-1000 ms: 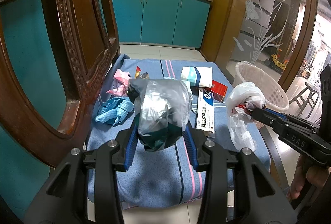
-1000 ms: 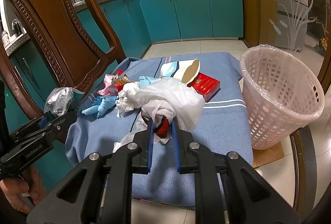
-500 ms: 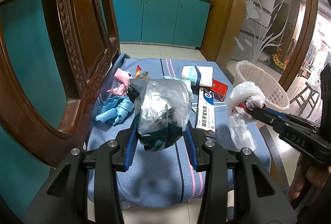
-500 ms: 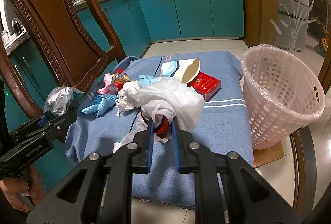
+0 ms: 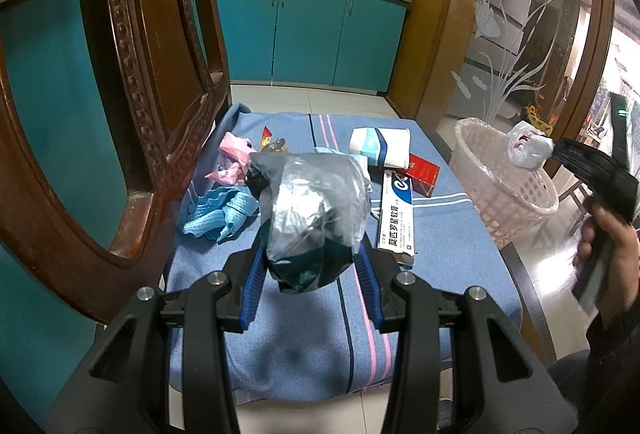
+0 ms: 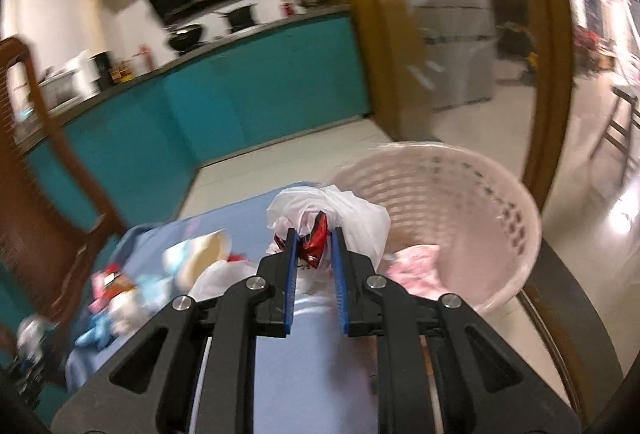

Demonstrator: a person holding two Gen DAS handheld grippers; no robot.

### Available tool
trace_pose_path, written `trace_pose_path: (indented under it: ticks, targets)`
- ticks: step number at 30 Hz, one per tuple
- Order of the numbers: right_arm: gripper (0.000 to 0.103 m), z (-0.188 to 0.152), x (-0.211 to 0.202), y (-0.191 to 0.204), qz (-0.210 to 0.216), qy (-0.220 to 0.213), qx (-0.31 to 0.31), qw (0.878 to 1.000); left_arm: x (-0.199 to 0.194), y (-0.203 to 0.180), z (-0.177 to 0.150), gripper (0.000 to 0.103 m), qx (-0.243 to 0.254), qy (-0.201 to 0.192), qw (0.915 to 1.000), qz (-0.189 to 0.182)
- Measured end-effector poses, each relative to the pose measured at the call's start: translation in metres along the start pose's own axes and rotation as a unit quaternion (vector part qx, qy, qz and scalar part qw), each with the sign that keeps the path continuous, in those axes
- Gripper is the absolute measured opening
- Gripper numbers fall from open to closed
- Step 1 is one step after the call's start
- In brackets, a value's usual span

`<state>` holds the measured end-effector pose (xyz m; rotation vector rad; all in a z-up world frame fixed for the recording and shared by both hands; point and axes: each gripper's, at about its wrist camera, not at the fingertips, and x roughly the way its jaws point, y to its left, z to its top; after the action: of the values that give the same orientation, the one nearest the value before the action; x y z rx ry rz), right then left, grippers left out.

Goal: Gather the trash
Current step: 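Carry the white bag with the right tool to the wastebasket and release, then carry the clear dark bag with the left tool to the wastebasket and release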

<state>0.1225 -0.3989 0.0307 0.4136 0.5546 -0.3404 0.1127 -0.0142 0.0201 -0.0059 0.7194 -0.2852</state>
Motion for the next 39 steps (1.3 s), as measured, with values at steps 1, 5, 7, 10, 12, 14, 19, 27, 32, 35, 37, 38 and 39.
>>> trace_pose_path:
  ticks: [1, 5, 7, 10, 12, 14, 19, 27, 32, 35, 37, 38, 39]
  targets:
    - [0.019, 0.003, 0.012, -0.012, -0.007, 0.011, 0.013, 1.000, 0.001, 0.000, 0.000, 0.042, 0.000, 0.001, 1.0000, 0.000]
    - [0.056, 0.004, 0.041, -0.038, -0.011, 0.046, 0.048, 0.998, 0.003, -0.003, -0.002, 0.042, 0.002, 0.004, 1.0000, 0.001]
    - [0.069, 0.005, 0.034, -0.047, -0.006, 0.040, 0.086, 0.995, 0.004, -0.006, -0.003, 0.042, 0.006, 0.007, 1.0000, 0.001]
    - [0.078, 0.011, -0.003, -0.052, 0.018, -0.014, 0.115, 0.993, 0.004, -0.008, -0.002, 0.042, 0.009, 0.007, 0.9999, -0.001]
    - [0.092, 0.008, -0.037, -0.052, 0.019, -0.072, 0.124, 0.989, 0.004, -0.013, -0.004, 0.042, 0.019, 0.008, 0.9998, -0.006]
    - [0.099, 0.004, -0.069, -0.053, 0.022, -0.130, 0.147, 0.980, 0.006, -0.018, -0.006, 0.042, 0.030, 0.012, 0.9994, -0.010]
    - [0.100, -0.001, -0.097, -0.047, 0.046, -0.176, 0.167, 0.969, 0.016, -0.055, -0.006, 0.042, 0.067, 0.030, 0.9965, -0.039]
    - [0.100, -0.007, -0.127, -0.069, 0.034, -0.266, 0.211, 0.940, 0.063, -0.222, 0.068, 0.042, 0.141, 0.020, 0.9808, -0.133]
    - [0.100, -0.005, -0.123, -0.089, 0.021, -0.258, 0.234, 0.937, 0.113, -0.315, 0.110, 0.076, 0.160, 0.024, 0.9710, -0.177]
    - [0.100, -0.004, -0.120, -0.090, 0.025, -0.242, 0.229, 0.943, 0.146, -0.339, 0.110, 0.086, 0.160, 0.061, 0.9724, -0.159]
    - [0.100, -0.002, -0.115, -0.087, 0.033, -0.224, 0.219, 0.949, 0.150, -0.335, 0.105, 0.086, 0.154, 0.063, 0.9747, -0.149]
    - [0.100, -0.001, -0.112, -0.085, 0.038, -0.214, 0.213, 0.953, 0.147, -0.324, 0.098, 0.088, 0.146, 0.056, 0.9767, -0.147]
    - [0.100, 0.001, -0.109, -0.082, 0.041, -0.208, 0.207, 0.955, 0.142, -0.310, 0.091, 0.089, 0.144, 0.050, 0.9788, -0.137]
